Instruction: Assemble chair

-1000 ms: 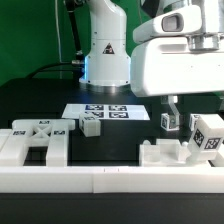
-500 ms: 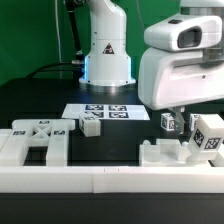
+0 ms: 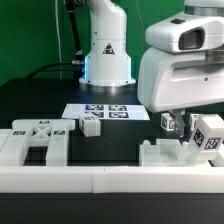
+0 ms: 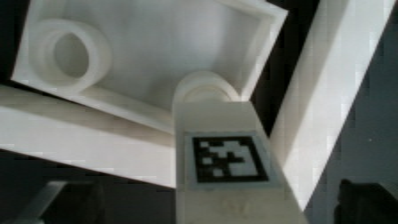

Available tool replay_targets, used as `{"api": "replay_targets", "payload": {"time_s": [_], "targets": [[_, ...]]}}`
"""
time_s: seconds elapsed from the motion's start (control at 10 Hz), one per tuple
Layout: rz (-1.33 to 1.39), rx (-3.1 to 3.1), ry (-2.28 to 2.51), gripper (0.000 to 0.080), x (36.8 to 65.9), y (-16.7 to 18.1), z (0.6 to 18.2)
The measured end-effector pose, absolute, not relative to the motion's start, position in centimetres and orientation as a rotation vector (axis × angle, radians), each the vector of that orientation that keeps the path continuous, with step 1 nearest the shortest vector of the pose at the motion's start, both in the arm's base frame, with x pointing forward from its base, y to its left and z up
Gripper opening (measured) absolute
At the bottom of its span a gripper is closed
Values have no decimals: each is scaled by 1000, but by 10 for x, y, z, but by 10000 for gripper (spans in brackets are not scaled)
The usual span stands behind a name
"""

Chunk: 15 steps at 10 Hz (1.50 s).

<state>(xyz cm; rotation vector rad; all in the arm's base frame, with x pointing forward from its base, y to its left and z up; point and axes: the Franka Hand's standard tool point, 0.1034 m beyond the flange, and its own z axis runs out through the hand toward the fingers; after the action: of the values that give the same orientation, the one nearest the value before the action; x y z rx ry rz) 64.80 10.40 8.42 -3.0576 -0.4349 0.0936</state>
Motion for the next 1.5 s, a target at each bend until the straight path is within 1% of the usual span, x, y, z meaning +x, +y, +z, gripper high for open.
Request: {"api": "replay_targets", "payload": {"time_s": [0.3, 0.4, 0.5, 0.6, 0.7, 1.1, 1.5], "targets": [[88, -3055, -452, 649, 650, 104, 86], [88, -3054, -454, 553, 650, 103, 86], [88, -3054, -457, 553, 650, 103, 86], [88, -3053, -458, 334, 650, 103, 86], [87, -3053, -461, 289, 651, 102, 87], [31, -3051, -463, 289, 652, 94, 86], [-74, -3078, -137, 291, 649, 92, 86]]}}
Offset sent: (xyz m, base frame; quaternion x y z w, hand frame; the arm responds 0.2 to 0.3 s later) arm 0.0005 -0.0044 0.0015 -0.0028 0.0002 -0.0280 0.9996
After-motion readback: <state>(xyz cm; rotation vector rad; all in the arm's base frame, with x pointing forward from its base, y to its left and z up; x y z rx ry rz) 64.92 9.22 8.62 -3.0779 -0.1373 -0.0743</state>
